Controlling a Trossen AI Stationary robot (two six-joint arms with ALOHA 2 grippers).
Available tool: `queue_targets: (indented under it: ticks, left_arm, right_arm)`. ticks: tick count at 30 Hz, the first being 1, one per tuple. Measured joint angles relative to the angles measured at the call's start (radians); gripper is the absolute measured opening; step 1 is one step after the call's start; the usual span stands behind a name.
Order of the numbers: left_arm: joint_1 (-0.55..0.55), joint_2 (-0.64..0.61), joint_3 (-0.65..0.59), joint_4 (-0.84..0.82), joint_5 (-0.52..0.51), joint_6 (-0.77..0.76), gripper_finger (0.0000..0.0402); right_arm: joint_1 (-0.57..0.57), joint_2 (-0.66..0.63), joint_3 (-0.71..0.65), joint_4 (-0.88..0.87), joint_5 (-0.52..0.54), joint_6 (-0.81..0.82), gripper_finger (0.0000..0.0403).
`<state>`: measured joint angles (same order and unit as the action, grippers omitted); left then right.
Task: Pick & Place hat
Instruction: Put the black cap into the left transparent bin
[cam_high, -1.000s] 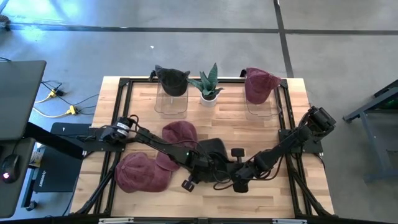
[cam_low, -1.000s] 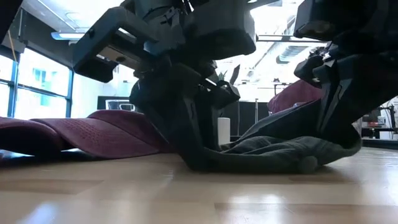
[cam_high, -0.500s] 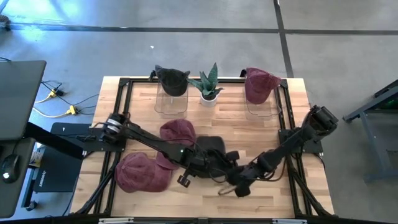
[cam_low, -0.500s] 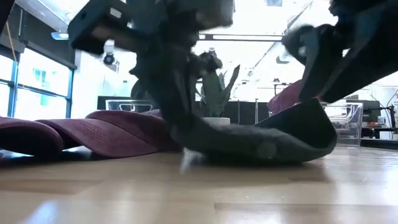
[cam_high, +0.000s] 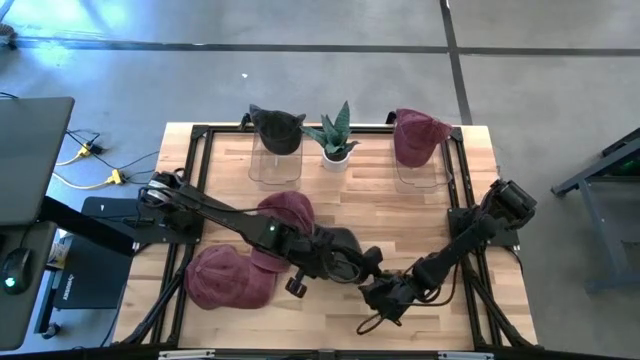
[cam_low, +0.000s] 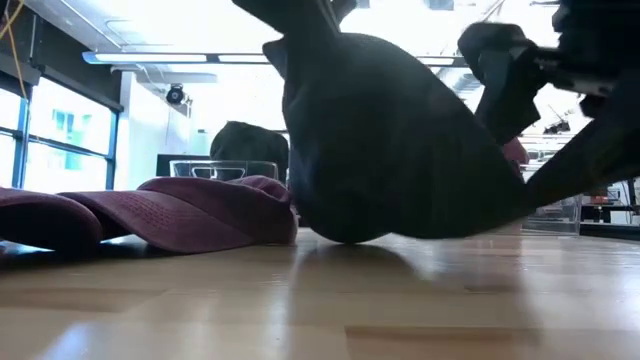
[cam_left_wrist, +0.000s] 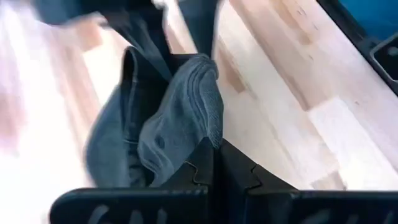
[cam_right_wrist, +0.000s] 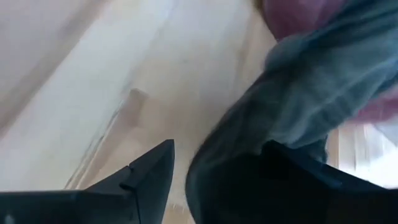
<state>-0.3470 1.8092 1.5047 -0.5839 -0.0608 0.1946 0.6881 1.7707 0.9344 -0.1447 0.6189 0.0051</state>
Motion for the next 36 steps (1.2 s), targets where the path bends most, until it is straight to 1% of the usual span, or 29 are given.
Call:
queue_targets:
  ticks: [2,5,7,9,10,12,13,14,15,17,19,22,24,26,29,31,33,35,36]
  left_arm:
    - [0.000,-0.008,0.002,0.023,-0.017,-0.016,0.0001]
    - [0.000,-0.008,0.001,0.008,-0.082,-0.035,0.0001]
    - [0.000,-0.020,0.000,-0.007,-0.109,-0.043,0.0001]
    - [0.000,-0.026,0.003,0.006,-0.111,-0.046,0.0001]
    - [0.000,-0.027,0.003,0.007,-0.111,-0.046,0.0001]
    - [0.000,-0.037,-0.001,-0.006,-0.105,-0.046,0.0001]
    - [0.000,-0.043,-0.002,0.004,-0.082,-0.045,0.0001]
    - [0.000,-0.048,0.001,0.028,-0.051,-0.043,0.0001]
    - [0.000,-0.056,0.003,0.046,-0.014,-0.042,0.0001]
    - [0.000,-0.082,0.000,0.032,0.045,-0.025,0.0001]
    - [0.000,-0.096,0.003,0.060,0.110,-0.009,0.0001]
    - [0.000,-0.129,0.000,0.056,0.199,0.012,0.0010]
    - [0.014,-0.135,0.005,0.102,0.277,0.030,0.0027]
    - [0.029,-0.133,0.002,0.101,0.354,0.034,0.0051]
    - [0.059,-0.129,0.001,0.109,0.456,0.025,0.0094]
    - [0.084,-0.105,0.005,0.131,0.508,0.025,0.0123]
    - [0.108,-0.063,0.005,0.152,0.556,0.024,0.0149]
    - [0.128,-0.025,-0.004,0.161,0.607,0.008,0.0171]
    - [0.138,0.002,-0.001,0.216,0.634,0.000,0.0180]
  right_arm:
    - [-0.005,0.021,0.000,0.017,0.040,0.073,0.0237]
    - [-0.010,0.034,0.000,0.022,0.086,0.171,0.0221]
    - [-0.010,0.034,0.000,0.024,0.121,0.172,0.0194]
    - [-0.007,0.025,0.000,0.023,0.138,0.160,0.0152]
    - [-0.007,0.017,0.000,0.022,0.124,0.161,0.0127]
    - [-0.011,-0.012,0.000,0.022,0.067,0.166,0.0072]
    - [-0.014,-0.031,0.000,0.024,0.040,0.165,0.0042]
    - [-0.016,-0.052,0.000,0.028,0.015,0.157,0.0022]
    - [-0.016,-0.077,0.000,0.030,-0.007,0.145,0.0013]
    - [-0.016,-0.138,-0.001,0.033,-0.062,0.145,0.0021]
    - [-0.021,-0.211,-0.001,0.037,-0.150,0.150,0.0028]
    - [-0.041,-0.319,-0.001,0.046,-0.375,0.152,0.0014]
    - [-0.062,-0.374,-0.001,0.057,-0.523,0.147,0.0006]
    - [-0.089,-0.407,0.000,0.073,-0.631,0.129,0.0009]
    - [-0.135,-0.410,0.000,0.082,-0.725,0.117,0.0014]
    - [-0.161,-0.394,0.000,0.081,-0.783,0.101,0.0008]
    - [-0.181,-0.376,0.000,0.082,-0.808,0.087,0.0005]
    - [-0.192,-0.360,0.000,0.081,-0.811,0.084,0.0007]
    - [-0.195,-0.356,0.000,0.080,-0.811,0.084,0.0010]
